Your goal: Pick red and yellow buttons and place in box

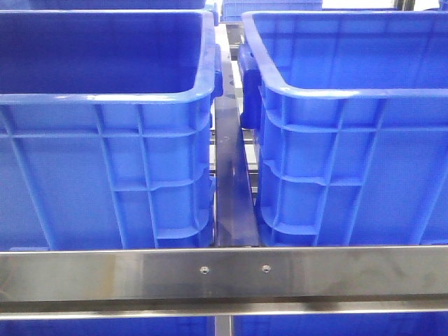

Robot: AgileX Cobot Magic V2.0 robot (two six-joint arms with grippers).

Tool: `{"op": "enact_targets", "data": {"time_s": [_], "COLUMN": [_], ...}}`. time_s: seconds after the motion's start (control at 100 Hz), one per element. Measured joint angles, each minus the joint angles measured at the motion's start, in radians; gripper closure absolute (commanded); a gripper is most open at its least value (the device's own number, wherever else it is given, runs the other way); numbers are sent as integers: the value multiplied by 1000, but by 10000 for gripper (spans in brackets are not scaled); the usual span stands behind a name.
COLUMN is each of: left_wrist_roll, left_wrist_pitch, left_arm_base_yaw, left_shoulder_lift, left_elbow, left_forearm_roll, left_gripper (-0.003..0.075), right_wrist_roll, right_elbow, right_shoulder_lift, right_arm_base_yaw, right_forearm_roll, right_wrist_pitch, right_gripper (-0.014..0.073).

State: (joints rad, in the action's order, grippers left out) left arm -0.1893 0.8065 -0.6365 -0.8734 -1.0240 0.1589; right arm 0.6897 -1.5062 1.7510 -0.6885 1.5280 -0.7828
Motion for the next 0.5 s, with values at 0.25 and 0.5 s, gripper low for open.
{"op": "enact_targets", "data": {"time_s": [0.25,0.5], "left_wrist_roll": [0,0], "left_wrist_pitch": [-2,-2], "left_arm_base_yaw": [0,0], "left_shoulder_lift": [0,0], "left_elbow": [0,0], "left_forearm_roll": [0,0], "left_gripper": [152,152], "right_wrist_roll": [0,1], "right_elbow": [0,0], "right_shoulder_lift": [0,-19], "right_arm_base_yaw": [5,102], "right_forearm_roll": [-7,-58], "right_wrist_pitch": [27,35], "right_gripper": [535,536]}}
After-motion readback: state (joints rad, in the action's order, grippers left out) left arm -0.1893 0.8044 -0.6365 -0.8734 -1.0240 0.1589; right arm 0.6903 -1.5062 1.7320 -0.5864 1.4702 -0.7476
